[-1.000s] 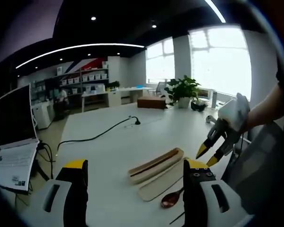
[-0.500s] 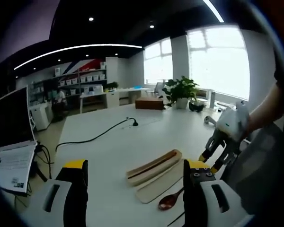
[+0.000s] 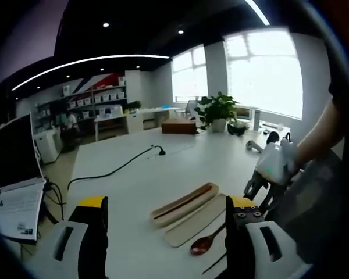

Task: Arrange the utensils inside the cutlery case until each visible utensil rests in its matching compartment.

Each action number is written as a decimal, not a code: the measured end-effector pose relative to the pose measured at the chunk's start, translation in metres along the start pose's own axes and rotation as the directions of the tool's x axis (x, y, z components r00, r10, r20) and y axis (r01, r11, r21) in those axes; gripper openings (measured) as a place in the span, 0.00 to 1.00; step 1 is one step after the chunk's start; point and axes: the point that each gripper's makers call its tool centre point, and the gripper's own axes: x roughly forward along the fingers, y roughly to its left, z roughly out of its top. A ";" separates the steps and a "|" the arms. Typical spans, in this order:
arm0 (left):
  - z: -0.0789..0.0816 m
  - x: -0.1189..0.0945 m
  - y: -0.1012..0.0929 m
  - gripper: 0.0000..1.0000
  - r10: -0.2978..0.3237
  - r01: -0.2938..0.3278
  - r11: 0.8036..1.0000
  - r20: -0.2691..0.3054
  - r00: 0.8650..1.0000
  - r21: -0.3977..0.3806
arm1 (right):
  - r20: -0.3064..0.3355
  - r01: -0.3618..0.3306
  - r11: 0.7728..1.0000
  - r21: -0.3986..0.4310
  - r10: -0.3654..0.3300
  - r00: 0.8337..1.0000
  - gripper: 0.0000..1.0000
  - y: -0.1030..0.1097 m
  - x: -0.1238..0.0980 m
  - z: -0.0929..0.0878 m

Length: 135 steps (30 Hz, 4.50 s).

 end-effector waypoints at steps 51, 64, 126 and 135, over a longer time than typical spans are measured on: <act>-0.029 -0.034 0.002 0.84 0.089 -0.087 0.996 -0.061 0.994 0.037 | -0.165 -0.123 0.985 -0.120 0.102 0.981 0.15 0.030 0.037 -0.013; -0.025 -0.035 -0.001 0.81 0.087 -0.086 0.996 -0.038 0.995 0.039 | -0.164 -0.123 0.985 -0.123 0.102 0.981 0.12 0.034 0.050 -0.013; -0.026 -0.036 0.005 0.73 0.135 -0.125 0.981 -0.063 0.989 0.145 | -0.246 -0.170 0.962 -0.214 0.115 0.962 0.00 0.035 0.049 -0.010; -0.021 -0.033 -0.001 0.73 0.101 -0.094 0.986 -0.045 0.994 0.135 | -0.311 -0.215 0.950 -0.228 0.138 0.940 0.01 0.033 0.052 -0.010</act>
